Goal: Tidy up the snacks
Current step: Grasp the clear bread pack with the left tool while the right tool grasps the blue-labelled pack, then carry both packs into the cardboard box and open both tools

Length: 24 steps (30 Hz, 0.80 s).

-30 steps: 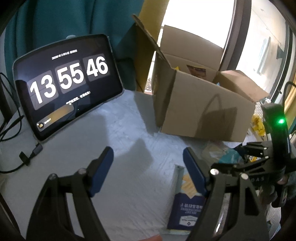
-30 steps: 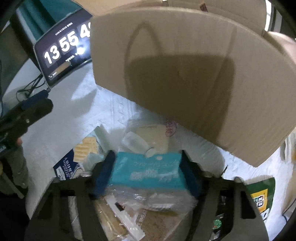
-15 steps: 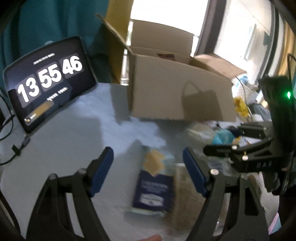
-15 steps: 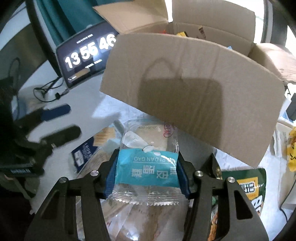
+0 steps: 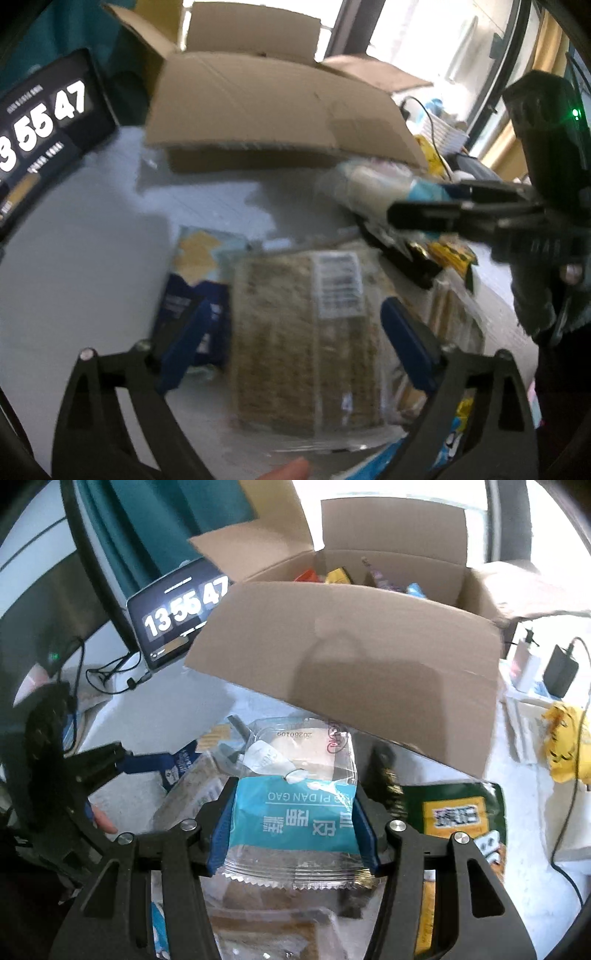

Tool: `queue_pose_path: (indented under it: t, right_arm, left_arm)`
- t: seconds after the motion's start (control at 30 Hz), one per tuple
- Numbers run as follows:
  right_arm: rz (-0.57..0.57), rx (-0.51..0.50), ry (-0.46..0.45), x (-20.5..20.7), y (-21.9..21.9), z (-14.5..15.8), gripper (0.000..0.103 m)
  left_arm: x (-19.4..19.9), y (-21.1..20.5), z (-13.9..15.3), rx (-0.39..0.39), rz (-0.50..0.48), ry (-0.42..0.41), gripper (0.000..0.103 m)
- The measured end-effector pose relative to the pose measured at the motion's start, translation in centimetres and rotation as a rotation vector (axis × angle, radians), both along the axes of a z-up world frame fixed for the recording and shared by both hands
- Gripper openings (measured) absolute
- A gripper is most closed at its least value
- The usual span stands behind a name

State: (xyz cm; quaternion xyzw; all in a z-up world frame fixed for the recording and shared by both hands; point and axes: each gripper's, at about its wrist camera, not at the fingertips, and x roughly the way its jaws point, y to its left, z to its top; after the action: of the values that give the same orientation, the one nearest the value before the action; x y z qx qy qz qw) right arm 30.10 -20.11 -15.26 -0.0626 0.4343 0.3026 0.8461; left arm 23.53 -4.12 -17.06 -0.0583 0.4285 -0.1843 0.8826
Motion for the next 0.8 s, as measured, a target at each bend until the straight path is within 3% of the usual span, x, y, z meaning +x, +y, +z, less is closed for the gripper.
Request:
queue_pose_path:
  t: [0.13, 0.3, 0.37, 0.4, 0.8]
  right_arm:
    - [-0.027, 0.015, -0.004, -0.2, -2.2, 0.1, 0.059]
    - [-0.048, 0.029, -0.010, -0.4, -3.6, 0.2, 0.059]
    - [-0.053, 0.034, -0.014, -0.6, -4.0, 0.3, 0.059]
    - [-0.056, 0.037, -0.017, -0.8, -4.2, 0.4, 0.059]
    - [-0.040, 0.058, -0.073, -2.0, -4.9, 2.5, 0.059]
  left_arm:
    - [0.5, -0.8, -1.1, 0.001, -0.006, 0.031, 0.097]
    - [0.9, -2.7, -1.2, 0.090, -0.018, 0.022, 0.096]
    - [1.1, -2.7, -1.4, 0.072, -0.029, 0.027, 0.095]
    - [1.1, -2.8, -1.4, 0.062, -0.035, 0.034, 0.085]
    - [-0.8, -2.7, 0.8, 0.062, -0.044, -0.025, 0.080]
